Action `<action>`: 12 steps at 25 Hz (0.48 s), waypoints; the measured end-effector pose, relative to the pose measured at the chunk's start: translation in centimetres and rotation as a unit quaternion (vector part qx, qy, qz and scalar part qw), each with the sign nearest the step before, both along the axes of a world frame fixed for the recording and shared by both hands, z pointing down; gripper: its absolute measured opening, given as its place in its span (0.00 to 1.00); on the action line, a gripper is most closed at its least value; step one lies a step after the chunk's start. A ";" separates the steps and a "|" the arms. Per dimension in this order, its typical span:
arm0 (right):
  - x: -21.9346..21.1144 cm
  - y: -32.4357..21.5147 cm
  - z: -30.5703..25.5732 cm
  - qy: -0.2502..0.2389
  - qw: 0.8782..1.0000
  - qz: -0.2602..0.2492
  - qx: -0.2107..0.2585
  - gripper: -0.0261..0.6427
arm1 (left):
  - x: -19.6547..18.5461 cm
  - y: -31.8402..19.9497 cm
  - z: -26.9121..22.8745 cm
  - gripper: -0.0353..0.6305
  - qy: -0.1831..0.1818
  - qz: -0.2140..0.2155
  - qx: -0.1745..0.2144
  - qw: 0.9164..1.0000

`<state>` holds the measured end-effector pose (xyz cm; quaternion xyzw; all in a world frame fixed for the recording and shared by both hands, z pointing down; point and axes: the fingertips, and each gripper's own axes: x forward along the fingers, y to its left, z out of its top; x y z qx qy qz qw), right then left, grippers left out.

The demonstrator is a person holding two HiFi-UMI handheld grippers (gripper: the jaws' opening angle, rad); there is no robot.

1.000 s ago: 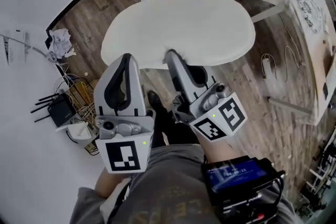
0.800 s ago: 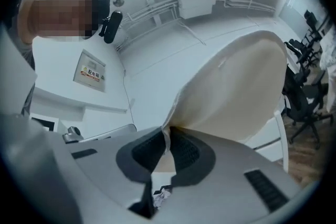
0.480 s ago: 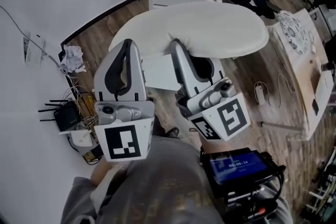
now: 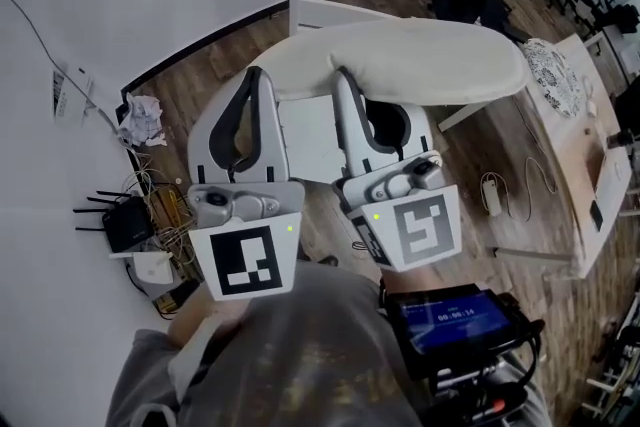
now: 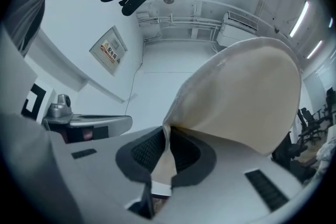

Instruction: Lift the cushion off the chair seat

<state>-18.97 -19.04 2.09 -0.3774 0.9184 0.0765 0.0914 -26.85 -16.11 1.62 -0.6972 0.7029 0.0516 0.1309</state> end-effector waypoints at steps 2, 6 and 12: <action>0.0 -0.1 0.1 0.005 1.000 0.007 0.000 0.09 | 0.2 -0.1 0.0 0.06 -0.001 0.002 -0.003 1.000; 0.5 -0.3 0.2 0.006 1.000 0.015 -0.002 0.09 | 0.7 -0.4 0.4 0.06 -0.005 0.006 -0.006 1.000; 0.5 0.0 0.5 0.017 1.000 0.019 0.005 0.08 | 0.9 -0.3 0.8 0.06 -0.002 0.009 -0.009 1.000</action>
